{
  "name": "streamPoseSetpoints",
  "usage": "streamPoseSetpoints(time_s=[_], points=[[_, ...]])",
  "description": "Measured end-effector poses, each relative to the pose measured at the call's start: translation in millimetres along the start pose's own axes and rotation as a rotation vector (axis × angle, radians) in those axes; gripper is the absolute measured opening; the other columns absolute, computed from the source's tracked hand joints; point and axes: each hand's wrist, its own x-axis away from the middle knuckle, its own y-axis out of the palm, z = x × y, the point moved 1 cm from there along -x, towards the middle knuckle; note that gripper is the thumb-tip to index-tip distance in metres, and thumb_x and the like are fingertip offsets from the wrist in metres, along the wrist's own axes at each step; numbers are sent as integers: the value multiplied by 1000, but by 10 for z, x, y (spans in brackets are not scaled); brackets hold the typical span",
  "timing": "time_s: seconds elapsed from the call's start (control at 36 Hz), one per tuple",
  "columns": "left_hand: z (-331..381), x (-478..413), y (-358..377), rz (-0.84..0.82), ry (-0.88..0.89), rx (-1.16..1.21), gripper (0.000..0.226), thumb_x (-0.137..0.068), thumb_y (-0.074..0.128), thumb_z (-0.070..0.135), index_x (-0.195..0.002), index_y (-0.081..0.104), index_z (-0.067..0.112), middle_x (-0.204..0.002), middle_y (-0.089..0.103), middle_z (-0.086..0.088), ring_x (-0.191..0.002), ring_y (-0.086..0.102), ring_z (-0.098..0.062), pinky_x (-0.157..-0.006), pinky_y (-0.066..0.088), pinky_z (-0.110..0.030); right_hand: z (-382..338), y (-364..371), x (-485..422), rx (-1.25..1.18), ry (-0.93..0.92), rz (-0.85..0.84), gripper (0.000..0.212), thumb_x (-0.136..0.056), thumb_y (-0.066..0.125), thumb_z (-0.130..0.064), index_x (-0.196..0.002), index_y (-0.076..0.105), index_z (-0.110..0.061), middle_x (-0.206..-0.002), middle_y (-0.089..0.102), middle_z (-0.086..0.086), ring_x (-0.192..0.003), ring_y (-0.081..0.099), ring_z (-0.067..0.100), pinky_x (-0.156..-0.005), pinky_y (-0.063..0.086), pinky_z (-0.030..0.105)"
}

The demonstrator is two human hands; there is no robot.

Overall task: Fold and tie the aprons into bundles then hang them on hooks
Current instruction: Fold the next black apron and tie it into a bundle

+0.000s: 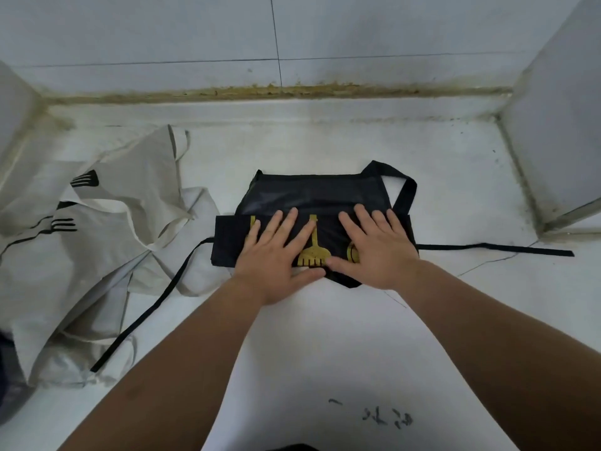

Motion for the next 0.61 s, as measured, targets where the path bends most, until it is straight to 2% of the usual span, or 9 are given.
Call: streamPoseSetpoints(time_s=[0.08,0.19,0.28,0.36,0.42,0.5,0.53,0.58,0.61], points=[[-2,-5,-82,-48,-2,36,91,-80,23,82,-150,-14,36,-159,-17,9,-146,-15,-13,-119,-8,-42,52,-51,48,1,-47,-32,106,-73,32,-86,-151,-4,-25,-160,-4,5,-146,2,26,-119,-5,42],[9,39,-241,-67,33,44,88,-86,44,68,-153,2,29,-161,-2,10,-148,0,-11,-118,5,-39,16,-101,156,8,-68,-36,93,-81,36,-76,-151,7,-23,-159,7,2,-143,16,26,-118,4,43],[56,107,-328,-94,88,-13,81,-88,56,45,-153,12,26,-160,10,4,-144,22,-19,-113,26,-40,-51,-201,249,18,-80,-45,82,-84,36,-71,-148,22,-22,-152,27,-2,-133,36,23,-113,26,43],[100,180,-387,-121,79,-30,70,-84,60,24,-147,30,24,-148,21,-2,-114,51,-26,-91,49,-37,-112,-319,358,2,-83,-67,69,-85,38,-65,-141,37,-24,-138,44,-4,-118,51,21,-92,47,37],[142,230,-433,-127,78,2,54,-83,58,18,-135,45,21,-135,35,-1,-101,56,-25,-82,51,-37,-155,-334,432,3,-107,-70,58,-84,44,-53,-135,45,-26,-126,52,-4,-110,55,20,-80,49,32],[213,278,-548,-140,62,162,27,-81,50,9,-102,66,16,-100,61,-3,-91,58,-24,-79,50,-37,-175,-335,507,1,-90,-129,42,-83,50,-27,-125,50,-27,-104,59,-2,-94,58,20,-61,44,26],[221,290,-600,-159,44,208,25,-80,49,7,-97,67,14,-94,64,-4,-89,59,-24,-79,51,-37,-180,-366,520,-15,-78,-143,35,-83,49,-20,-117,53,-25,-97,59,-2,-91,58,20,-58,41,26],[191,313,-716,-213,23,201,23,-83,50,8,-98,67,12,-92,65,-6,-89,59,-23,-80,50,-36,-160,-481,518,-52,-62,-161,12,-85,46,-10,-89,53,-18,-87,56,-1,-87,57,21,-57,38,24],[158,307,-761,-240,19,153,23,-84,51,9,-101,66,12,-94,63,-6,-91,58,-23,-80,50,-35,-140,-549,503,-79,-59,-174,12,-85,45,-8,-78,49,-17,-81,53,-1,-83,55,20,-55,36,23]])
